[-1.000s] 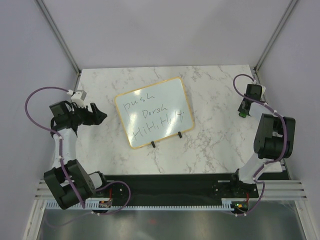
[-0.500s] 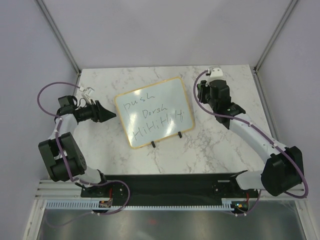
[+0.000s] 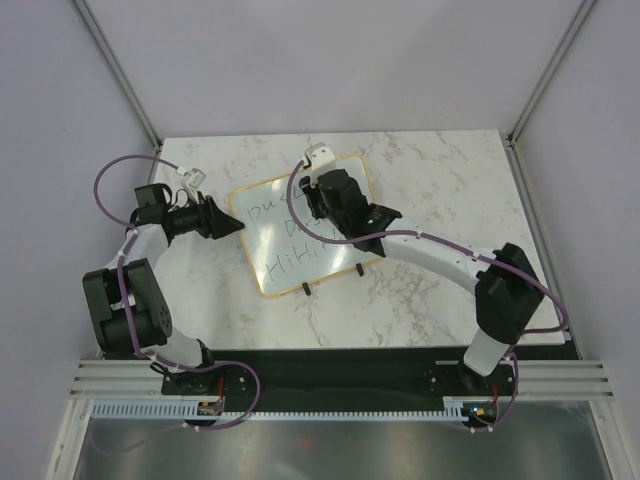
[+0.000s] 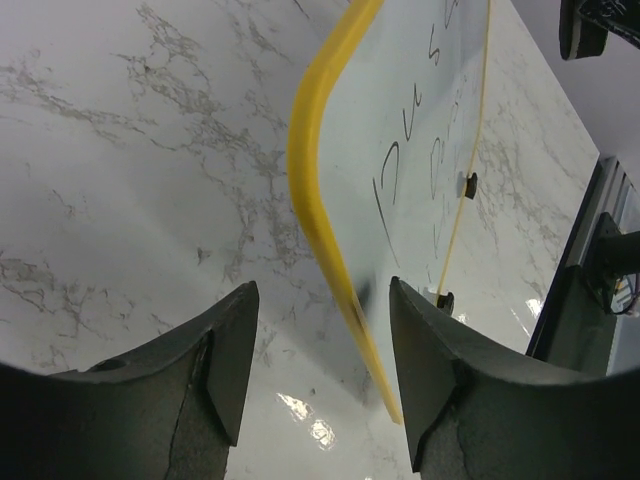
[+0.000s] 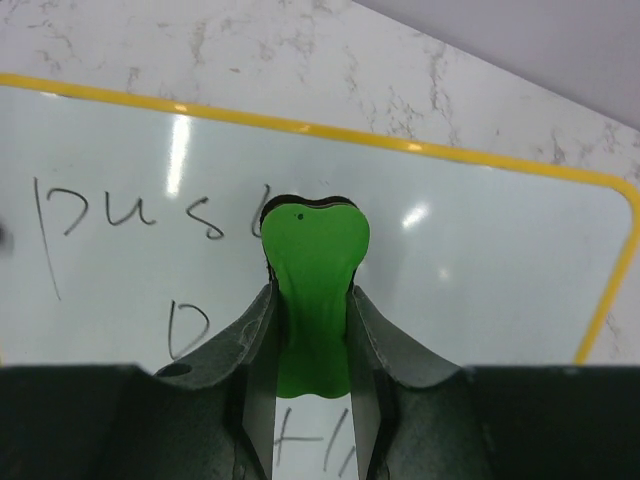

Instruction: Erase the whiteboard

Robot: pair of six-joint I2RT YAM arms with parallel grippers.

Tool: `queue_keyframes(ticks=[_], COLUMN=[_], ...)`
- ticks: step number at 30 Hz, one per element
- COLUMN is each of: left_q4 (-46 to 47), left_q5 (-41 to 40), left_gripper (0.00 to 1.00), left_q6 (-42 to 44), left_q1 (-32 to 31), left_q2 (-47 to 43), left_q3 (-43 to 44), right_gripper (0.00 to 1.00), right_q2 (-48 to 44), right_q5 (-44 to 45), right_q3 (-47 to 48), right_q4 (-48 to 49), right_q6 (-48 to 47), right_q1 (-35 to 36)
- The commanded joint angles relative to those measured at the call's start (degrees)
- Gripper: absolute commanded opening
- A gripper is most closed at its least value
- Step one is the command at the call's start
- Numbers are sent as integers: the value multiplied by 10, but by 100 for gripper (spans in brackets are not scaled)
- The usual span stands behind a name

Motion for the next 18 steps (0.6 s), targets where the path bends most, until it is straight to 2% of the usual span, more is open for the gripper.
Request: queue_keyframes(ticks=[1, 6, 8, 9, 12, 16, 18], left_q4=[41, 82, 83, 84, 87, 87, 87], left_q5=[-12, -33, -32, -31, -30, -37, -39], left_gripper=[61, 49, 35, 20, 2, 2, 2], left_q6=[-18, -38, -36, -35, -30, -17, -16], left_q1=[-21, -48, -48, -49, -49, -49, -49], left_q2=[5, 9, 11, 11, 11, 10, 11], left_q3=[0, -14, -14, -14, -15, -15, -14], right_gripper=[0, 0, 0, 0, 0, 0, 0], right_q2=[59, 108, 121, 124, 144, 175, 193], right_q5=[44, 78, 95, 99, 129, 133, 97], right_q3=[78, 126, 135, 137, 136, 142, 141], right_q4=[2, 2, 2, 2, 11, 24, 50], right_q6=[-22, -12, -11, -12, -16, -19, -20], right_q1=[22, 46, 48, 48, 48, 56, 80])
